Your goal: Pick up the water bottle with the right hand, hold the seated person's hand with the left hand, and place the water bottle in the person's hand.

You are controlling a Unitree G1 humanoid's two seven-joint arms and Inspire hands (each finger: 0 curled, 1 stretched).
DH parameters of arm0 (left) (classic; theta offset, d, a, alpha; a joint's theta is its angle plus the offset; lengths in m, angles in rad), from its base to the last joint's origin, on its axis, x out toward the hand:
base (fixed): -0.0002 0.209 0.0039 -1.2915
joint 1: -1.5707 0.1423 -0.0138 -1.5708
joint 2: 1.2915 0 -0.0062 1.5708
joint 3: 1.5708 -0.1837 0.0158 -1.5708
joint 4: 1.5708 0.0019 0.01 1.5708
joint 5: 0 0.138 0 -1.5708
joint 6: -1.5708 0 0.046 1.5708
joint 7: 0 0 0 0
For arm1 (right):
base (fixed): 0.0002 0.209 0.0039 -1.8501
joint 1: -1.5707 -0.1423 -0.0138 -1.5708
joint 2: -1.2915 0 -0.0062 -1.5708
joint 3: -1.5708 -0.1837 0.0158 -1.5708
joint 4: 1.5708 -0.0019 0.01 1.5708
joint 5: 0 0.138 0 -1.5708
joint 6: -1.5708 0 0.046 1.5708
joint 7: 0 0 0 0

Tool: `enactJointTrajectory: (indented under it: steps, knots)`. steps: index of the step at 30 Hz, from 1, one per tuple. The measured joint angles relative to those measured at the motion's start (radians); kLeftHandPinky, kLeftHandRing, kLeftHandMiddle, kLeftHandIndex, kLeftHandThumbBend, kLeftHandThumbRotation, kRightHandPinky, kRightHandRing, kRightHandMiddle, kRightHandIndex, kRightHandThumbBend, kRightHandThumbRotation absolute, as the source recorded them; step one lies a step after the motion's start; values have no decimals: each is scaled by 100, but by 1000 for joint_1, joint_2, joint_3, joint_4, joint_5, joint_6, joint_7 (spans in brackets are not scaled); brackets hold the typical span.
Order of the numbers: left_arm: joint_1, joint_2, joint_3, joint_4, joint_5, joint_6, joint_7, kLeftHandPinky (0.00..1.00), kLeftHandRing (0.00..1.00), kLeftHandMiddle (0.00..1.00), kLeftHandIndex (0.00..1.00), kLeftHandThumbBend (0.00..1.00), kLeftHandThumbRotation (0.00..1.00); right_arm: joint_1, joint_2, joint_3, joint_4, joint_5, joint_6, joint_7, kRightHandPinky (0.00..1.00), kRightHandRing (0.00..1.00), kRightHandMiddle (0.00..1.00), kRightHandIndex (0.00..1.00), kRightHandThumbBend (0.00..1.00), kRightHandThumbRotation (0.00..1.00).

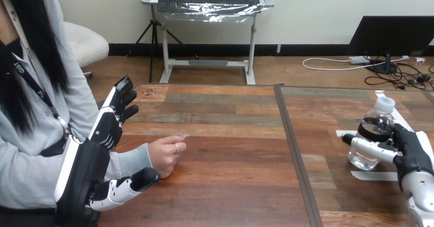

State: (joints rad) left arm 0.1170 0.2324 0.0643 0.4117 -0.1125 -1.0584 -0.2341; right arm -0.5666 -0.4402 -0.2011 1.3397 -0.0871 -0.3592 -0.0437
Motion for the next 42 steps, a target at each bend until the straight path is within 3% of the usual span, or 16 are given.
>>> enactJointTrajectory:
  steps: [20, 34, 42]
  knots:
    - [0, 0, 0, -21, 0, 10, -1, 89, 94, 97, 94, 100, 68, 3, 20, -22, 0, 38, -2, -7, 47, 55, 61, 64, 81, 0]
    - [0, 1, 0, -22, -1, 9, -11, 89, 93, 96, 93, 100, 68, 3, 40, -21, 0, 34, -5, -80, 42, 47, 53, 55, 78, 0]
    - [0, 0, 0, -22, -6, 9, -19, 89, 94, 96, 93, 100, 68, 3, 52, -37, 0, 51, -10, -88, 40, 45, 53, 54, 75, 0]
